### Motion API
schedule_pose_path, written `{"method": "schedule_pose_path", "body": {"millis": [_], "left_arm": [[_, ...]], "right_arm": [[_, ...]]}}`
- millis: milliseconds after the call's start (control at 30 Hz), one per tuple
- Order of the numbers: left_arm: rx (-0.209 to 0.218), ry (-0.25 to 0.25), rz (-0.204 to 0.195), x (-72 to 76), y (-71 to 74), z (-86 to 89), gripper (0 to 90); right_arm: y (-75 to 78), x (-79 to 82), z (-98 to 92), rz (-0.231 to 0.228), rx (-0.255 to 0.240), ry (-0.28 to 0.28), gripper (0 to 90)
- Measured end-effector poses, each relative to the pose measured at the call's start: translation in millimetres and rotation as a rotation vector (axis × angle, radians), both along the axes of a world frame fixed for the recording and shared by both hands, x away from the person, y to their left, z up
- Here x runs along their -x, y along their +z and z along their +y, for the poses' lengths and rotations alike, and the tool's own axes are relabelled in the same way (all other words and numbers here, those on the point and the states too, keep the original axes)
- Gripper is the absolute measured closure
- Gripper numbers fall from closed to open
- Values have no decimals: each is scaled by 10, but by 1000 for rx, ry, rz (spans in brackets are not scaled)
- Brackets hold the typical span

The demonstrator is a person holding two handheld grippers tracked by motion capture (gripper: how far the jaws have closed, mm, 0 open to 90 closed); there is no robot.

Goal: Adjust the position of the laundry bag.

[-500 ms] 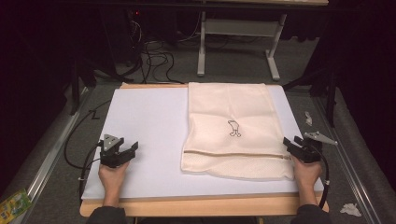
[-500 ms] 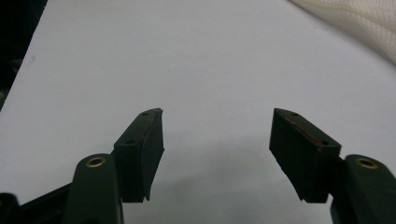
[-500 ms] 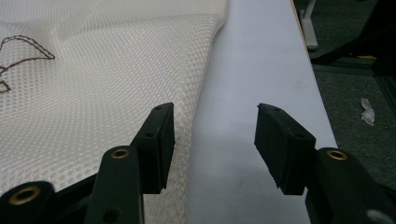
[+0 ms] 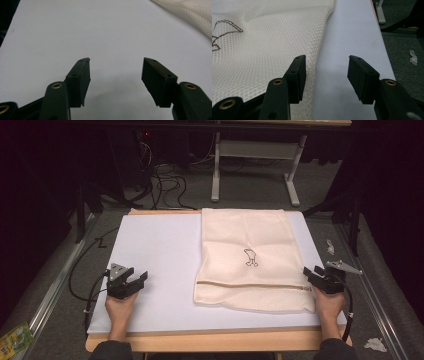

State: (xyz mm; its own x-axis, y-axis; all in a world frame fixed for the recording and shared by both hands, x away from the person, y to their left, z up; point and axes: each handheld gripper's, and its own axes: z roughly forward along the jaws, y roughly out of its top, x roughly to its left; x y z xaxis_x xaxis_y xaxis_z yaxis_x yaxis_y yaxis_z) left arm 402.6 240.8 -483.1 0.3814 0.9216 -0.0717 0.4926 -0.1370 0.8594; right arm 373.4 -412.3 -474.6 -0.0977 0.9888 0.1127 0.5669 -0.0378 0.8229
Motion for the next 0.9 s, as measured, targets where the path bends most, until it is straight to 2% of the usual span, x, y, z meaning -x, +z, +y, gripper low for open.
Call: {"method": "schedule_pose_path", "body": {"millis": [67, 233, 367, 467, 667, 700, 767, 900], "left_arm": [[4, -2, 21, -21, 3, 8, 405], [4, -11, 34, -36, 7, 6, 413], [-5, -6, 8, -25, 14, -6, 428], [-8, -15, 18, -43, 15, -20, 424], [10, -36, 34, -69, 56, -98, 432], [18, -38, 58, -85, 75, -127, 453], [25, -35, 66, -91, 83, -146, 460], [48, -48, 76, -91, 107, -173, 465]], "right_arm": [[-1, -5, -2, 0, 0, -1, 506], [4, -7, -16, 6, -16, -3, 549], [3, -28, -14, 23, -12, 1, 558], [6, -26, -18, 18, -18, 7, 561], [26, -14, -2, 13, -17, 15, 580], [33, -12, -2, 9, -17, 22, 580], [43, -7, 10, 8, -15, 31, 580], [66, -15, 17, 29, -16, 36, 581]]}}
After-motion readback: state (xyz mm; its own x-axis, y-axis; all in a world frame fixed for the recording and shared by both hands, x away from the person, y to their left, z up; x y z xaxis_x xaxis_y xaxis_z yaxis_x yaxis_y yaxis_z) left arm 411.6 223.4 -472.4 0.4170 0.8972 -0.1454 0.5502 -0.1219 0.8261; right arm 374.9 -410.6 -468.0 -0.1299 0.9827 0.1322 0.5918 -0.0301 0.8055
